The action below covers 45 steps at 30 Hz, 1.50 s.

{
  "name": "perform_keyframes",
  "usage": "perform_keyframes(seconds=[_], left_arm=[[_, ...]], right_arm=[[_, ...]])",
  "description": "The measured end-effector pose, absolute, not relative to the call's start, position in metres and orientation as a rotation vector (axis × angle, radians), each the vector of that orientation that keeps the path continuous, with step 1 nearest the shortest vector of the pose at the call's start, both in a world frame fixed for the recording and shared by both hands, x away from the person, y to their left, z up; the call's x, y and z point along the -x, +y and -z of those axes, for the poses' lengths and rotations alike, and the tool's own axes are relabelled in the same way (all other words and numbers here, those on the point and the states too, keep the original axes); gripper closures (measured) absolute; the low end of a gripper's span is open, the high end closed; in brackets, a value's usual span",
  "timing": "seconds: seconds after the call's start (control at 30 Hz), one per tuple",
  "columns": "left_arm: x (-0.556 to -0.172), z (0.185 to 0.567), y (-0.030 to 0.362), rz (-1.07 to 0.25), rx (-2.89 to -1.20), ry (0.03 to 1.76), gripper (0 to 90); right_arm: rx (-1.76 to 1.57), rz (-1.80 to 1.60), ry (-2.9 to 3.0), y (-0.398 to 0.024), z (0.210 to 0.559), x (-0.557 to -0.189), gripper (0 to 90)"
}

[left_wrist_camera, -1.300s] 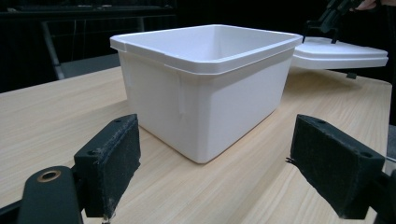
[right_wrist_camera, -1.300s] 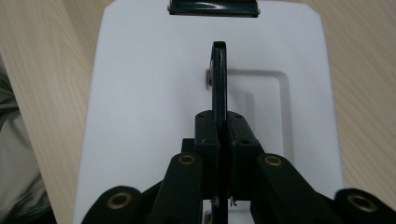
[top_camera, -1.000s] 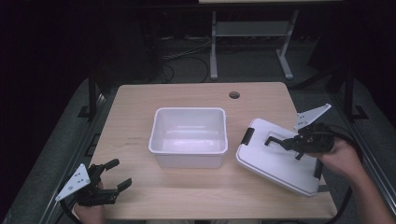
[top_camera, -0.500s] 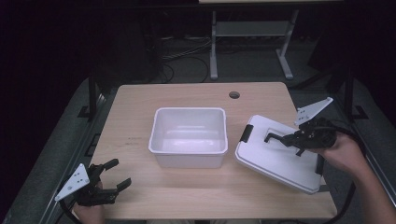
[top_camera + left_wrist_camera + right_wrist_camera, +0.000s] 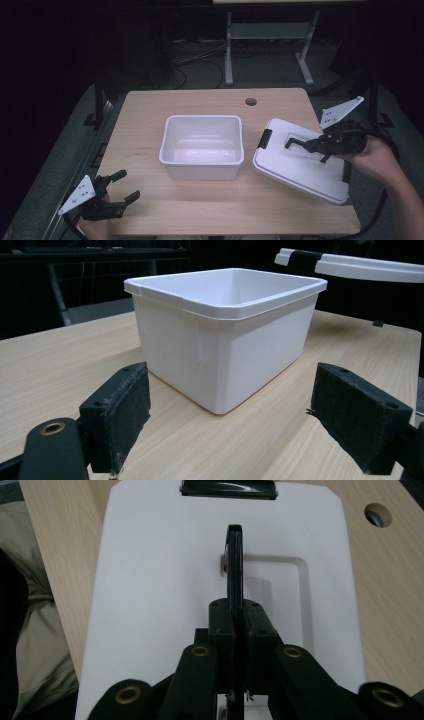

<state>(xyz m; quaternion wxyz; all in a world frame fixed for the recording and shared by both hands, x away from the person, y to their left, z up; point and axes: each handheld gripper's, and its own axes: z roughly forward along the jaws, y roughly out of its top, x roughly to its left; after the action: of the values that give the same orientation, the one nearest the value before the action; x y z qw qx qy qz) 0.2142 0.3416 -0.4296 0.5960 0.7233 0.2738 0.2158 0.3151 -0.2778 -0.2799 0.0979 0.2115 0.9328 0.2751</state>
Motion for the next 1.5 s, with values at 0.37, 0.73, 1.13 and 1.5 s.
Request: perform_keyframes(seconds=[0.37, 0.73, 1.13, 1.5], left_arm=[[-0.215, 0.430, 0.342, -0.501, -1.682, 0.636, 15.7], [-0.214, 0.429, 0.342, -0.507, -1.683, 0.634, 15.7], [-0.215, 0.429, 0.342, -0.501, -1.685, 0.632, 15.7], [-0.215, 0.429, 0.343, -0.498, -1.685, 0.634, 15.7]], right_arm=[[-0.591, -0.812, 2.746, -0.270, 0.259, -0.315, 84.6], [-0.534, -0.826, 2.747, -0.257, 0.245, -0.318, 84.5], [-0.488, -0.833, 2.743, -0.240, 0.230, -0.322, 84.6], [-0.466, -0.858, 2.740, -0.231, 0.227, -0.325, 84.5]])
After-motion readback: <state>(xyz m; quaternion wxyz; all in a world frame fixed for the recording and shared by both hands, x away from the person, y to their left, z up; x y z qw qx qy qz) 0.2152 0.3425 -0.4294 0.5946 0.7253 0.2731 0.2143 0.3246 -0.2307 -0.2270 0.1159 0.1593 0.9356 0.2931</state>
